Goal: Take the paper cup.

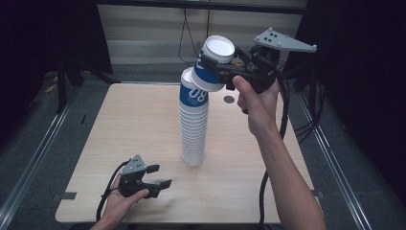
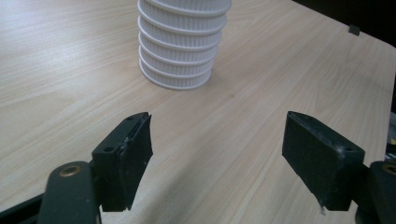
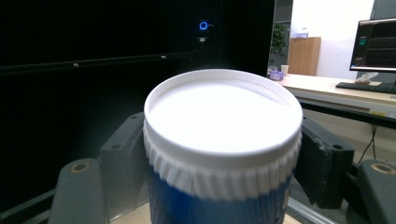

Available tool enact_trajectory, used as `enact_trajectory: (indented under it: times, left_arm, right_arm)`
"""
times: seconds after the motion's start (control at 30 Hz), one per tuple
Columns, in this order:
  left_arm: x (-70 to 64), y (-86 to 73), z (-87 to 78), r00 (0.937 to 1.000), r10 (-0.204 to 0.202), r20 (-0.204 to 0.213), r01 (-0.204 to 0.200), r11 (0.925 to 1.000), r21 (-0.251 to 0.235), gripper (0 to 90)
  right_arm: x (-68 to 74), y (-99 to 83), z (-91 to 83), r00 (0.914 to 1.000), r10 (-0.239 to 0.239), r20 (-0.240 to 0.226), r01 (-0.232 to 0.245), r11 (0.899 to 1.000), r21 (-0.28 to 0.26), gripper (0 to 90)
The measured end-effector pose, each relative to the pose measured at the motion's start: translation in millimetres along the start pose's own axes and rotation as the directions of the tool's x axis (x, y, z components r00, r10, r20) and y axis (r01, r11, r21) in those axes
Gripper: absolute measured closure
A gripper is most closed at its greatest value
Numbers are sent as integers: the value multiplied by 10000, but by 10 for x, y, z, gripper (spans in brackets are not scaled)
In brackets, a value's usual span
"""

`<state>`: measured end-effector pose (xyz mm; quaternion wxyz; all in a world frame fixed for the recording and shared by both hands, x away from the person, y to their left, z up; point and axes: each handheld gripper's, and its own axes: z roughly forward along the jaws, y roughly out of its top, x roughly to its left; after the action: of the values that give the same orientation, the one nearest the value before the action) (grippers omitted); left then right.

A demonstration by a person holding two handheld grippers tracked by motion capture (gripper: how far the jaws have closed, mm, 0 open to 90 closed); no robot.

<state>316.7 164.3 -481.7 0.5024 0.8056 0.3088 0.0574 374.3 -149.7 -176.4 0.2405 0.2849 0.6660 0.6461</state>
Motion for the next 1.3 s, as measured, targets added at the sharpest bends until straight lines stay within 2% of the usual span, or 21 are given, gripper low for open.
enact_trajectory:
  times: [0.17, 0.33, 0.5, 0.63, 0.7, 0.77, 1.07, 1.13, 1.3]
  left_arm:
    - [-5, 6, 3, 9999, 93, -86, -95, 9996, -270, 240]
    - [9, -8, 12, 10000, -24, -23, 23, 9995, -301, 239]
    - [17, -12, 19, 9998, 102, -167, -109, 9991, -398, 225]
    - [13, -11, 24, 9999, 87, -53, -89, 9989, -466, 215]
    - [10, -7, 34, 9995, -50, 297, 62, 9992, -384, 209]
    - [4, -3, 36, 9993, -4, 369, 19, 9991, -412, 204]
    - [-13, 10, 52, 9986, 113, 526, -98, 9995, -295, 192]
    - [-23, 17, 47, 9983, 199, 551, -181, 9993, -318, 192]
    - [-44, 19, 62, 9977, 244, 638, -228, 9994, -255, 169]
  right_arm:
    - [-23, 43, -121, 9998, -84, 182, 86, 9999, -111, 282]
    - [-59, 39, -235, 9993, -106, 358, 108, 9999, -40, 282]
    - [-98, 28, -378, 9983, -111, 568, 119, 9998, -135, 283]
    - [-117, -3, -467, 9973, -116, 729, 122, 9999, -73, 283]
    - [-147, -89, -542, 9962, -92, 868, 85, 9999, 84, 284]
    - [-160, -151, -570, 9957, -66, 919, 52, 9999, 154, 284]
    - [-217, -375, -660, 9951, 17, 984, -70, 9986, 531, 285]
    - [-191, -497, -678, 9959, -73, 902, -2, 9966, 829, 284]
    - [-144, -691, -695, 9971, -81, 762, 0, 9944, 1056, 285]
